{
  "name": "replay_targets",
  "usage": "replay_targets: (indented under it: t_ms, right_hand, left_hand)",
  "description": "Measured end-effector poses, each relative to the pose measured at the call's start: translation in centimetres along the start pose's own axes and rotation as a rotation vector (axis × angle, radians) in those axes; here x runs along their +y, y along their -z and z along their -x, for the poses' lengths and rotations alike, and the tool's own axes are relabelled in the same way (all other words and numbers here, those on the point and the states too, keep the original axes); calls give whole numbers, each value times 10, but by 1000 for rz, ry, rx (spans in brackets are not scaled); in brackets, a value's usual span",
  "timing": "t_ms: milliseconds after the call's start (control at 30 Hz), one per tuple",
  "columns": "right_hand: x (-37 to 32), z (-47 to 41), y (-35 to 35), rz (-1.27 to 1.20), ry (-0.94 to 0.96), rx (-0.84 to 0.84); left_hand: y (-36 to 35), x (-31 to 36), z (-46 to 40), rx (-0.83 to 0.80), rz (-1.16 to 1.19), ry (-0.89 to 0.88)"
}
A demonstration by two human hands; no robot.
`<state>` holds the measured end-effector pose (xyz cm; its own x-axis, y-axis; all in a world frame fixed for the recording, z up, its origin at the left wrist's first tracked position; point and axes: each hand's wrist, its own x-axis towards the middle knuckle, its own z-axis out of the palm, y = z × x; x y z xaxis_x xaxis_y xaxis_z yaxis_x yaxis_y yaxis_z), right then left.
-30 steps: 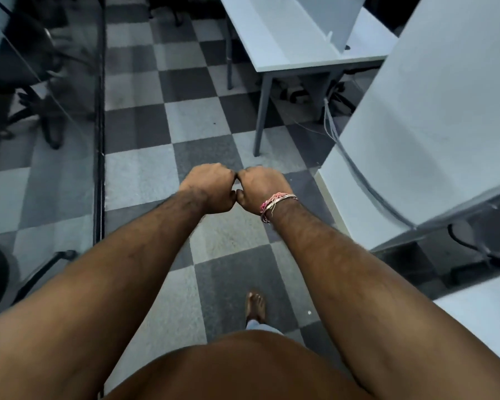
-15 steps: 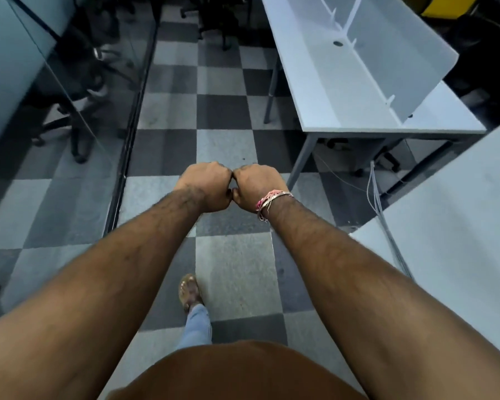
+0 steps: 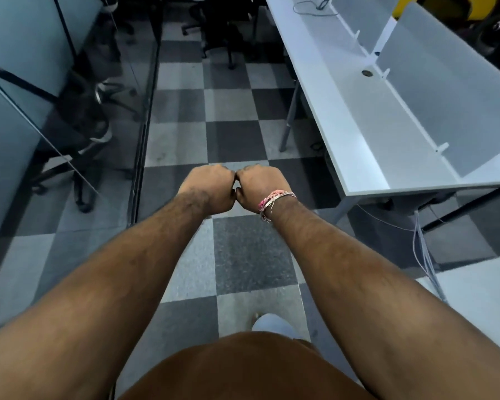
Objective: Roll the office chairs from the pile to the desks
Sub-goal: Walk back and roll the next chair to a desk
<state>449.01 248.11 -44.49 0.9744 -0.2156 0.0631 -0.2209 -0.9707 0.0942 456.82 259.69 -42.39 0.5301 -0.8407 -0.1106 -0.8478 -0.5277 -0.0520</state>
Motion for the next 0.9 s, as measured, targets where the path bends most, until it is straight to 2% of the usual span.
replay_targets:
  t_ms: [267,533,900]
  right_hand:
    - [79,-185,-49,31,98,-12]
    - [194,-388,-40,40,166,13]
    - [299,-614,-102,42,89,-25]
  left_hand:
    - [-9,-70,-187,-69,-25,73]
    - [40,-130,-394,-50,71,171]
    - [32,-219,-647,-116,41,72]
